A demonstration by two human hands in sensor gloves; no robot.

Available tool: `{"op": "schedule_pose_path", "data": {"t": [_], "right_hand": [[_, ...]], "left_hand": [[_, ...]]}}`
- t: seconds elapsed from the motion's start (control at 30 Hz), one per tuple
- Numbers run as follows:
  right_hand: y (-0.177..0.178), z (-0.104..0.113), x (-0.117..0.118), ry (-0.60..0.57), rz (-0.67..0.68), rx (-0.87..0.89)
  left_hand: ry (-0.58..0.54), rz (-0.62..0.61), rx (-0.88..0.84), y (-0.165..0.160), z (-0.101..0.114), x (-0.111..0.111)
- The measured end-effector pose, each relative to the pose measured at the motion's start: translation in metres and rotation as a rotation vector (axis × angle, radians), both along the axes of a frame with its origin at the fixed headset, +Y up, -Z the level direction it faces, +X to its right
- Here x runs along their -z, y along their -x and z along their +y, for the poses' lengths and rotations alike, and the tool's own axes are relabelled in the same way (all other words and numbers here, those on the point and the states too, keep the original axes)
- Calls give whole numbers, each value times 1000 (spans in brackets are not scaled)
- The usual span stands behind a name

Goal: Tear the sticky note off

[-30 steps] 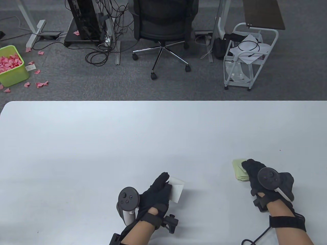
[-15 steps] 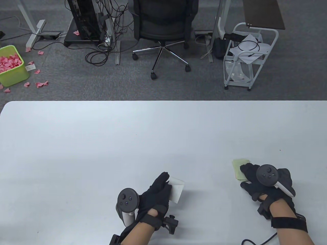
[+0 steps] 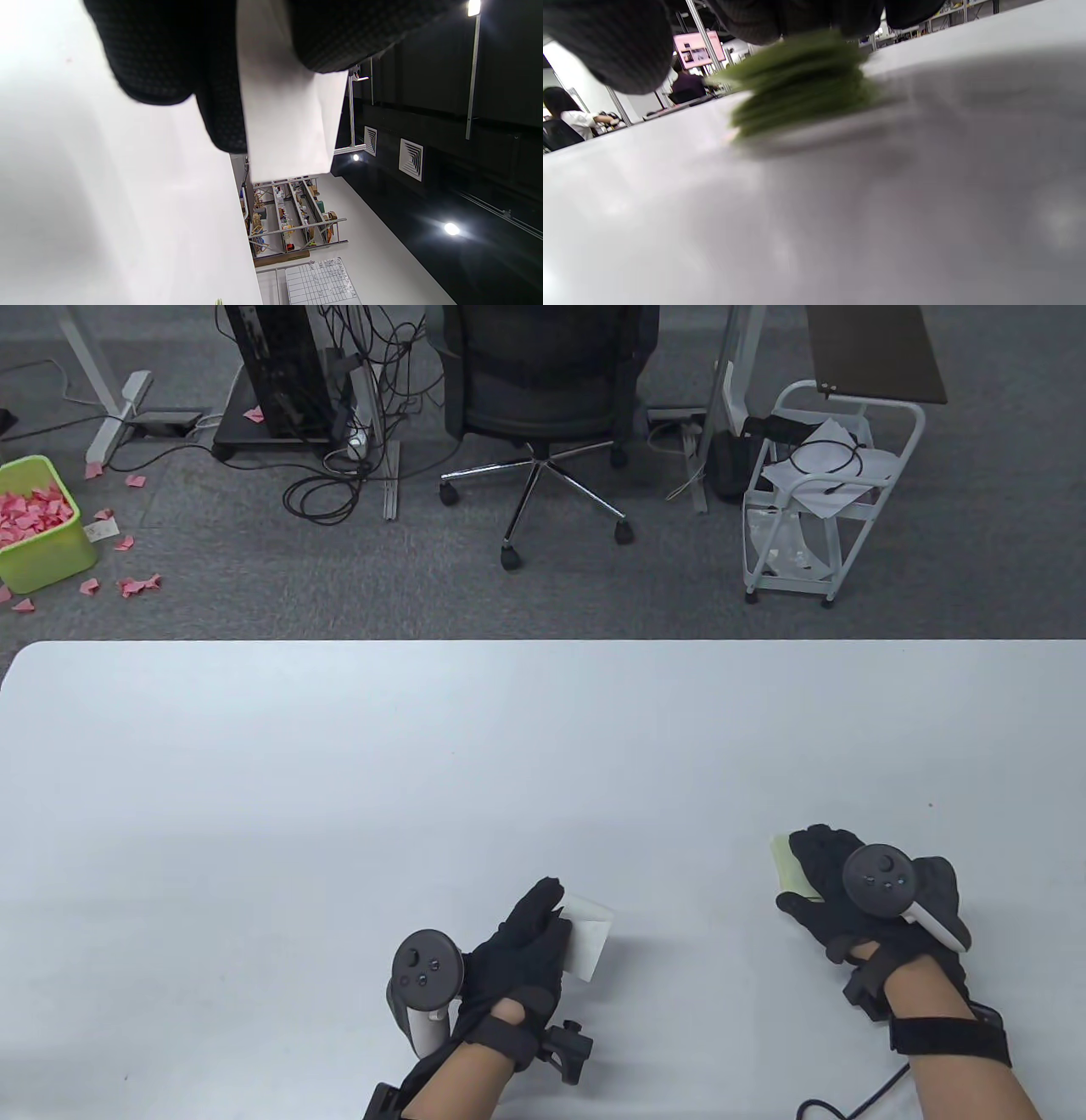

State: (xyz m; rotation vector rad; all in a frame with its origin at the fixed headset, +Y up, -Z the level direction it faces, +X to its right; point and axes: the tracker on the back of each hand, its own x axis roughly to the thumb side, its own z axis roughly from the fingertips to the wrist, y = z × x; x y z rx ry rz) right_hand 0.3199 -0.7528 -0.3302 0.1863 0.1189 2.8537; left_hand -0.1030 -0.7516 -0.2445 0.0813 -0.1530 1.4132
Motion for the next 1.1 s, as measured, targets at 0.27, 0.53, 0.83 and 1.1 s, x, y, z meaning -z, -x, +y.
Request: {"op": "schedule_pose_path", "data": {"t": [0.27, 0.53, 0.83, 1.1], "right_hand": [[5, -18, 13, 227, -5, -20], [8, -34, 7, 390, 27, -78], [17, -38, 7, 412, -5, -204], [16, -40, 6, 440, -25, -197]], "left_hand": [[1, 4, 2, 1, -1, 0], [6, 13, 4, 2, -1, 1], [25, 19, -9, 5, -4, 2], [34, 19, -26, 6, -3, 2]]}}
